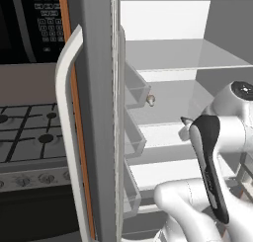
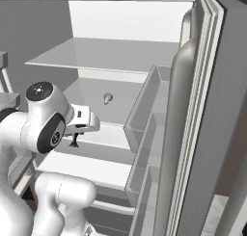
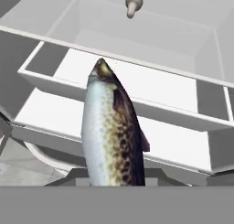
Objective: Place one mushroom and one fish in each tupperware on the nearby counter, to pack two identical lunches.
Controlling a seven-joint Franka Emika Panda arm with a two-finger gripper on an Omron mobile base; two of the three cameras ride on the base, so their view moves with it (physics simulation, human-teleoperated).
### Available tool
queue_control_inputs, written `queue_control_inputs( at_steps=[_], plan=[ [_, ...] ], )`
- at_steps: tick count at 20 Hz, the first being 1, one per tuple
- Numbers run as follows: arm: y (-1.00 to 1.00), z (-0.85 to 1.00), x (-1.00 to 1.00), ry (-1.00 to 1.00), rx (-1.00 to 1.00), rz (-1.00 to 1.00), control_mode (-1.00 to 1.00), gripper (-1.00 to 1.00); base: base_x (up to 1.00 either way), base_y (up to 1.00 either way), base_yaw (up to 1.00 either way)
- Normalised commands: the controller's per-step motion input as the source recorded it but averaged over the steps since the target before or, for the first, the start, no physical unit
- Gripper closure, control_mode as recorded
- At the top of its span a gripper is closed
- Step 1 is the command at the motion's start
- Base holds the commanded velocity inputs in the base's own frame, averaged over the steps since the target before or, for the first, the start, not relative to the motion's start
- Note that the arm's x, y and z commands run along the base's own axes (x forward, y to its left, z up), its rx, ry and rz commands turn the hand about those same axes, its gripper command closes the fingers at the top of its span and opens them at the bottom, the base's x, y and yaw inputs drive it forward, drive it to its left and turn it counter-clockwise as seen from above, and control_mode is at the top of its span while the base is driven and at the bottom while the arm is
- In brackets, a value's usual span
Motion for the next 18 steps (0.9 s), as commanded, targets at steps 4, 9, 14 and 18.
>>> queue_control_inputs(
  at_steps=[4, 9, 14, 18],
  plan=[
    [0.0, 0.07, -0.4, 0.0, 0.0, 0.1, 1.0, 1.0, -0.49, 0.0, 0.11],
    [0.0, 0.0, 0.0, 0.0, 0.0, 0.0, 1.0, 1.0, -1.0, 0.0, 0.19],
    [0.0, 0.0, 0.0, 0.0, 0.0, 0.0, 1.0, 1.0, -1.0, 0.0, 0.1],
    [0.0, 0.0, 0.0, 0.0, 0.0, 0.0, 1.0, 1.0, -1.0, 0.13, 0.06]
  ],
)
